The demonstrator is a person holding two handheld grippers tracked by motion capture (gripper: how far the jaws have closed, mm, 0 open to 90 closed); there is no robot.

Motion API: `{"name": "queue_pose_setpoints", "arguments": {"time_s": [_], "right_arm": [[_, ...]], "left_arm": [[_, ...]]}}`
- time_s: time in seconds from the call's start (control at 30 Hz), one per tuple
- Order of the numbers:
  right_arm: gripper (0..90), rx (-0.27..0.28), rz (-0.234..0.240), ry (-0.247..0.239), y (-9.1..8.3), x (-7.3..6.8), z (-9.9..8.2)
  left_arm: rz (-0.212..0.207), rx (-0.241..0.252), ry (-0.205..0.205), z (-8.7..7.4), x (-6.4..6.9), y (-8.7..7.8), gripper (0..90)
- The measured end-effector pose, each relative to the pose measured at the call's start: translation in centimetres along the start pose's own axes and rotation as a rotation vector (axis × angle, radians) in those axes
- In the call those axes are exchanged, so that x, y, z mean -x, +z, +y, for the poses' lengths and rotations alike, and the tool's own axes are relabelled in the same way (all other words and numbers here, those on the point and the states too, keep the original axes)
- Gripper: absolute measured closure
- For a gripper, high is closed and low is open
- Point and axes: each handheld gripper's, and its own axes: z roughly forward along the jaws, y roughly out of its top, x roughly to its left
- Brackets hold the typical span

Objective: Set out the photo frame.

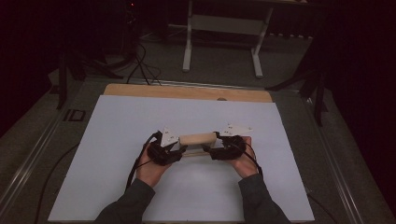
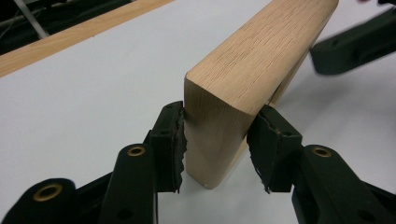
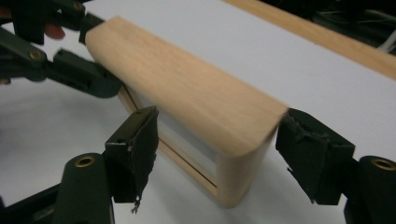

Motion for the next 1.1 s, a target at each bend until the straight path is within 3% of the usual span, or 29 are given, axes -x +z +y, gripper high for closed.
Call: {"name": "queue_pose_setpoints", "arguments": {"time_s": [0.1, 0.2, 0.63, 1.1], "right_arm": [[37.4, -0.004, -0.027, 0.005, 0.5, 0.0, -0.1], [42.9, -0.001, -0.020, 0.011, 0.9, -0.2, 0.0], [48.6, 0.017, -0.031, 0.028, 1.8, -0.7, 0.4], [48.6, 0.012, -0.061, -0.015, 2.0, -0.7, 0.5]], "left_arm": [[0.005, -0.008, 0.009, 0.1, -0.4, -0.1, 58.0], [0.007, -0.016, -0.002, 0.1, -1.1, -0.2, 57.0], [0.017, 0.006, -0.058, 0.0, -2.8, -0.6, 61.9], [-0.049, 0.008, -0.082, -0.2, -3.6, 0.1, 53.8]]}}
